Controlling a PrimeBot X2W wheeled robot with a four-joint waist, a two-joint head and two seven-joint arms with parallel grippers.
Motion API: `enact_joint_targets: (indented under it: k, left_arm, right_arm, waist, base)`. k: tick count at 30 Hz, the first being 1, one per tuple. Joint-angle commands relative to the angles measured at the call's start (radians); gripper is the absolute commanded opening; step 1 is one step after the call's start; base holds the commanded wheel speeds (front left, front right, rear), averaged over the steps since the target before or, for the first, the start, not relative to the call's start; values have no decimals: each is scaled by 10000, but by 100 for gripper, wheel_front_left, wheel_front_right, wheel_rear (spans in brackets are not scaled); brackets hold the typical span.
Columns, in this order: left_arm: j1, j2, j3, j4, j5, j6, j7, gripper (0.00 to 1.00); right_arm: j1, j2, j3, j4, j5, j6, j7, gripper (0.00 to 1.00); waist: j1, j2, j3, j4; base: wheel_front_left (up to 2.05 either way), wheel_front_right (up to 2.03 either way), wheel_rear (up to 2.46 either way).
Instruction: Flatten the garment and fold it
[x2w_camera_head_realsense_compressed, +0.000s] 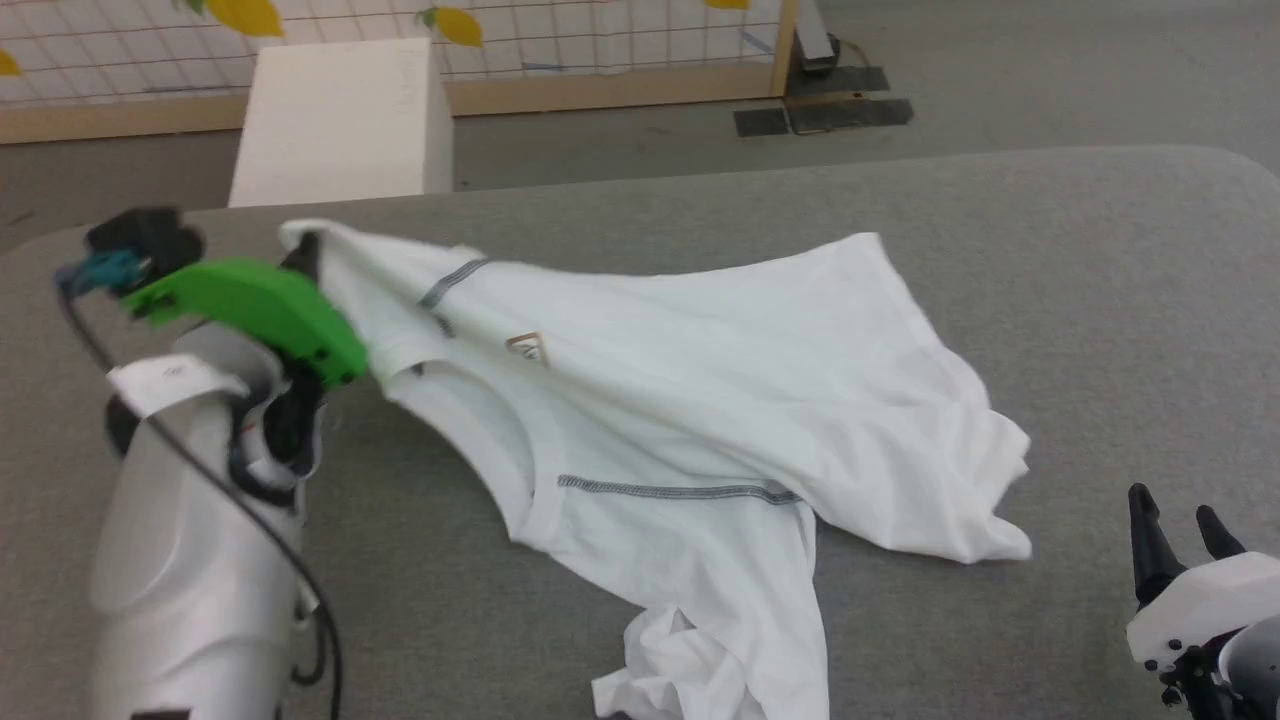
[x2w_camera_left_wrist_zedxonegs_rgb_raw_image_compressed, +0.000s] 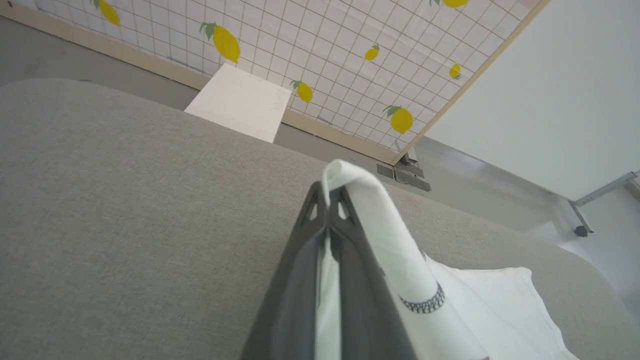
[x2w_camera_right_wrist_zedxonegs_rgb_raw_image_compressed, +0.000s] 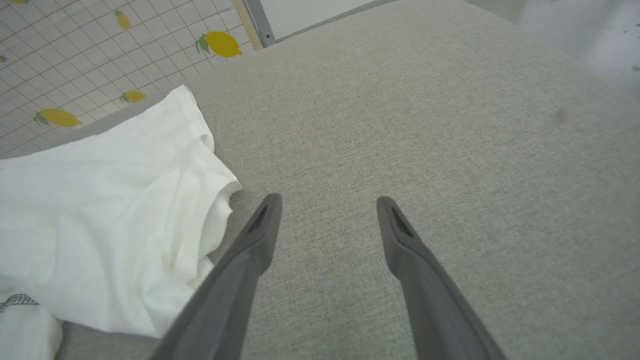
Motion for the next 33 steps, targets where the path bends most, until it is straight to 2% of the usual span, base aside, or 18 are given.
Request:
enact_joint_targets:
  k: [1, 5, 8, 11, 12, 13, 17, 19, 22, 25, 28, 33]
  left_arm:
    - [439, 225, 243, -153, -78, 162, -128, 0]
    - [1630, 493, 892, -782, -215, 712, -235, 0]
    - [2659, 427, 1379, -1172, -463, 1147, -196, 0]
    - [3415, 320, 1450, -1213, -609, 1241, 4, 0]
    - [3549, 291, 1429, -1226, -634, 1249, 67, 47]
    - [3619, 263, 1405, -1264, -637, 1239, 55, 100]
    - [3612, 322, 1322, -1553, -506, 991, -385, 100]
    - [3550, 498, 1209, -1925, -257, 660, -939, 100]
    - [3631, 742, 1165, -2513, 228, 166, -2306, 100]
    - [4010, 806, 1265, -2951, 664, -57, -3738, 100]
    - [4704, 676, 1159, -3210, 1156, -210, -4738, 100]
    - [5618, 25, 1222, -3833, 1732, -277, -5076, 100]
  right_arm:
    - [71, 5, 31, -69, -53, -13, 35, 100]
    - [112, 5, 104, -146, -93, -13, 80, 100]
    - [110, 5, 177, -181, -92, -13, 108, 100]
    - [113, 5, 260, -201, -55, -13, 142, 100]
    - [106, 5, 287, -195, -52, -13, 157, 100]
    - [79, 5, 318, -186, -57, -13, 160, 100]
    - [-79, 5, 603, -187, -47, -13, 155, 100]
    - [-126, 5, 789, -244, -60, -13, 180, 100]
    - [-140, 5, 1019, -393, -157, -13, 243, 100]
    - [-87, 5, 1334, -706, -366, -13, 439, 100]
    - [103, 5, 1894, -1119, -562, -13, 1033, 100]
    - [436, 5, 3340, -1868, -456, -13, 2476, 100]
  waist:
    - [0, 0, -239, 469]
    - [0, 0, -311, 829]
    - [0, 0, -353, 1041]
    - [0, 0, -356, 1224]
    - [0, 0, -352, 1275]
    - [0, 0, -355, 1320]
    - [0, 0, -402, 1396]
    - [0, 0, -446, 1435]
    - [0, 0, -529, 1421]
    - [0, 0, -569, 1377]
    - [0, 0, -588, 1347]
    - [0, 0, -568, 1334]
  base:
    - [0, 0, 0]
    - [0, 0, 0]
    - [0, 0, 0]
    - [0, 0, 0]
    - [0, 0, 0]
    - [0, 0, 0]
    - [0, 0, 0]
    - [0, 0, 0]
    - [0, 0, 0]
    - [0, 0, 0]
    - [0, 0, 0]
    - [0, 0, 0]
